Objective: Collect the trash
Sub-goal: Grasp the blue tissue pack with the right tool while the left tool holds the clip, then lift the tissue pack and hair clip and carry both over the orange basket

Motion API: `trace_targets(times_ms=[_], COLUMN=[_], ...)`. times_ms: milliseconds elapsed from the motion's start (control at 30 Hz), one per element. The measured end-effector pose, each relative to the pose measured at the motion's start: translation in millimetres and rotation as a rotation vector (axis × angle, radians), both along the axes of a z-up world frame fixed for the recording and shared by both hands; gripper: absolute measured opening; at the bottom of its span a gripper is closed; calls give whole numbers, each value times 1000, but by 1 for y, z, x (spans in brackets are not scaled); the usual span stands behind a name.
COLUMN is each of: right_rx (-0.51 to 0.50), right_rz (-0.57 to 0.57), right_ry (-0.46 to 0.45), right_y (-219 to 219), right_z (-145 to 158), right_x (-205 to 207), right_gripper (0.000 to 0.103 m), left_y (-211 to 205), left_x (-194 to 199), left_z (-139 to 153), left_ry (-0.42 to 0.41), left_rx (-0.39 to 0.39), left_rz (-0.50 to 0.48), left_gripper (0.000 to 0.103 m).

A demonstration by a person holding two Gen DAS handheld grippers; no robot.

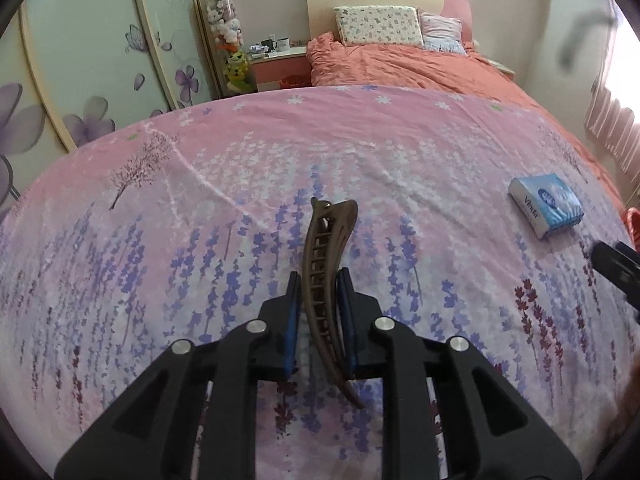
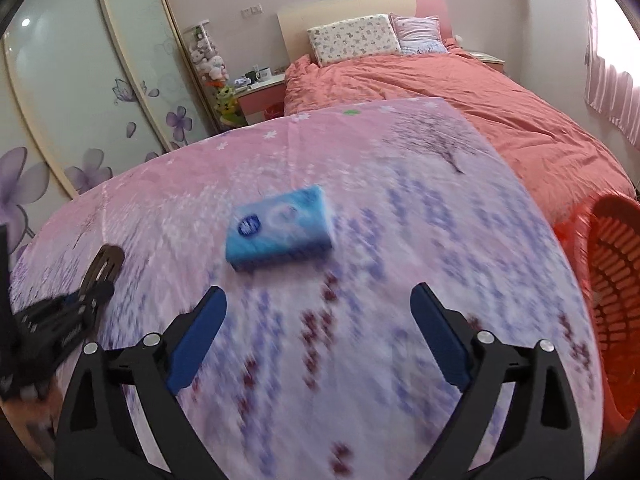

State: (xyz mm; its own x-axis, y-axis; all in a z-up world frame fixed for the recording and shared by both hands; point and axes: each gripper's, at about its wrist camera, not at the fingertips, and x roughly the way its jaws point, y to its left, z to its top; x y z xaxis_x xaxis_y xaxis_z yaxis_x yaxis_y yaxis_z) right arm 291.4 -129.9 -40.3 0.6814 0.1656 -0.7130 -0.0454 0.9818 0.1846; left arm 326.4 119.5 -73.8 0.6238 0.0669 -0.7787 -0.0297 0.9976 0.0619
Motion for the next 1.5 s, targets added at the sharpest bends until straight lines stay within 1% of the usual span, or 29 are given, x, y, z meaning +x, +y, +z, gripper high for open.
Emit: trace_targets(times_ms=[133,267,300,333,367,400,533,733,867,967,1200,1500], right_rx=[-66,-97,-98,-109,-115,-123,-127,-135,-156,-168,-179,-178], right_rz=[7,0,2,-3,-2,0,9,2,1,0,-3,-6], right_ry=[29,62,75,71,62,58,57,63,67,70,72,73], right_y=[23,30,29,30,29,29,16,-12,-16,-14,-10,-12], right_z=[-3,-7,-9,-8,-7,-6,-7,-9,-9,-9,-8,-9], right_x=[26,43,45,45,44,42,18,-33,-51,-55,-49,-50], right_gripper=[95,94,92,88,80,75,74,74,75,75,75,75], left_y=[4,8,11,13,14,14,20,25,24,24,22,32], left_x=[-2,-2,-2,-2,-2,-2,-1,-2,-2,-2,0,2], left_z=[0,0,1,1,1,1,1,1,1,1,1,1], left_ry=[0,-1,-1,-1,-1,-1,-1,-2,-2,-2,-1,-5], left_rx=[-10,-48,-54,-56,-53,-54,-68,-71,-70,-71,-67,-109], left_rz=[10,14,14,14,14,15,15,15,16,16,17,18], left_gripper=[21,21,21,21,21,21,21,21,21,21,21,21])
